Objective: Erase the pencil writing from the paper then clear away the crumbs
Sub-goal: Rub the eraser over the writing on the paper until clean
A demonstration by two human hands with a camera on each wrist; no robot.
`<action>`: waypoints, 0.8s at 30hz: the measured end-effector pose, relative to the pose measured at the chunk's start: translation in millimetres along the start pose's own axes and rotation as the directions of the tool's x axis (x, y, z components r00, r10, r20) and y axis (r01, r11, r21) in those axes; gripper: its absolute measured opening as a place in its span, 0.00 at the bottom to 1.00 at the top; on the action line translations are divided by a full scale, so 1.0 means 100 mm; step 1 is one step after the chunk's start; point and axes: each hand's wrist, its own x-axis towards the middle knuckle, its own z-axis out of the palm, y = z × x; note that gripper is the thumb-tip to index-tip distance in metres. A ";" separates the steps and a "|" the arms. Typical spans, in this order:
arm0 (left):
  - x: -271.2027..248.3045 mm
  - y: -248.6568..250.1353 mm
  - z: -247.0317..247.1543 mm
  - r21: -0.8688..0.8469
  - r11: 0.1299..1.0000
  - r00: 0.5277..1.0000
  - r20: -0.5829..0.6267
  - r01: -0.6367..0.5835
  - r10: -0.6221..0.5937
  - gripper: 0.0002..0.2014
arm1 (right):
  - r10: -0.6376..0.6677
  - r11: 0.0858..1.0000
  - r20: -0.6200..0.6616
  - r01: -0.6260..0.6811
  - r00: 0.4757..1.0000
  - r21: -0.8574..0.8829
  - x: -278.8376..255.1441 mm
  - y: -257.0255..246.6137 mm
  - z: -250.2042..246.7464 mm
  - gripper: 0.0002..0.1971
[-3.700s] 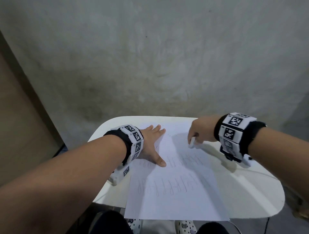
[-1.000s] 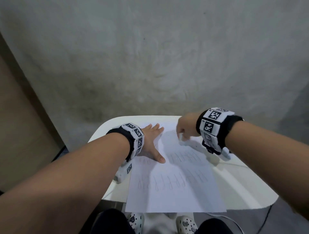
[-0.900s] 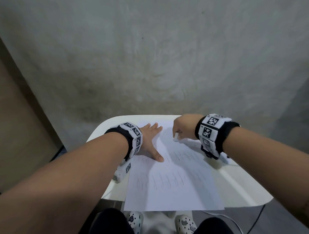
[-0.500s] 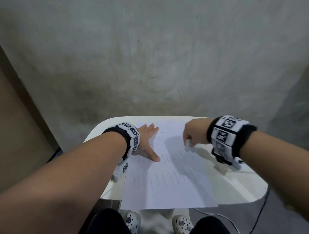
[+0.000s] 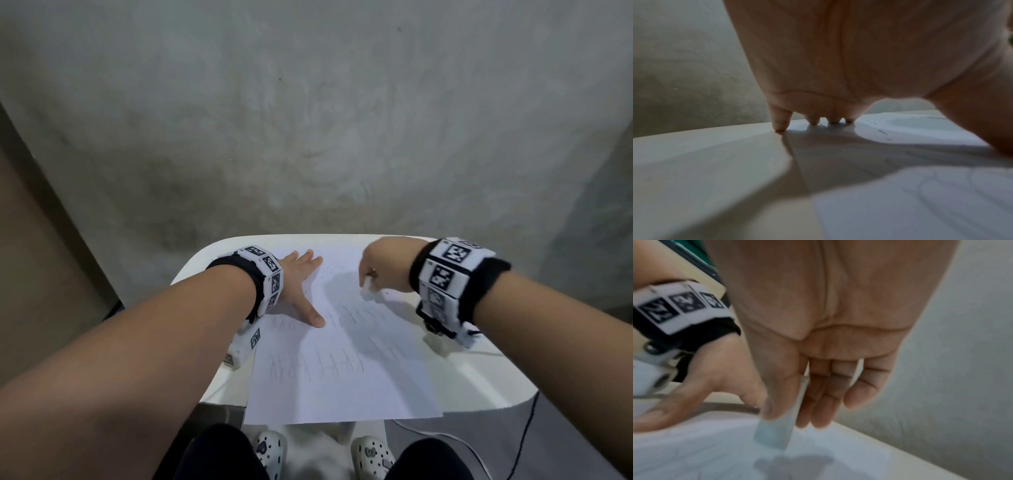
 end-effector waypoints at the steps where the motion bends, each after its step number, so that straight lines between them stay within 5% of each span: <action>1: 0.00 0.00 0.00 -0.001 1.000 1.000 0.005 0.002 -0.002 0.64 | -0.011 1.000 -0.036 0.011 0.999 0.005 0.06 -0.02 0.02 0.13; 6: 0.03 -0.02 0.01 -0.014 1.000 1.000 -0.003 -0.010 0.010 0.65 | -0.041 0.998 -0.037 0.043 0.998 0.056 -0.16 0.02 0.17 0.13; 11: 0.06 -0.04 0.03 -0.021 1.000 1.000 -0.006 -0.011 0.010 0.66 | -0.058 0.998 0.247 0.057 0.967 0.009 -0.32 0.01 0.06 0.11; 16: 0.05 -0.03 0.01 -0.020 1.000 1.000 0.003 -0.008 0.008 0.66 | -0.031 0.999 -0.092 0.034 0.995 0.032 0.06 -0.11 -0.01 0.13; 24: 0.06 0.00 0.03 -0.021 1.000 1.000 -0.004 -0.004 0.004 0.66 | -0.059 0.998 0.073 0.059 0.996 0.002 -0.33 -0.01 0.16 0.10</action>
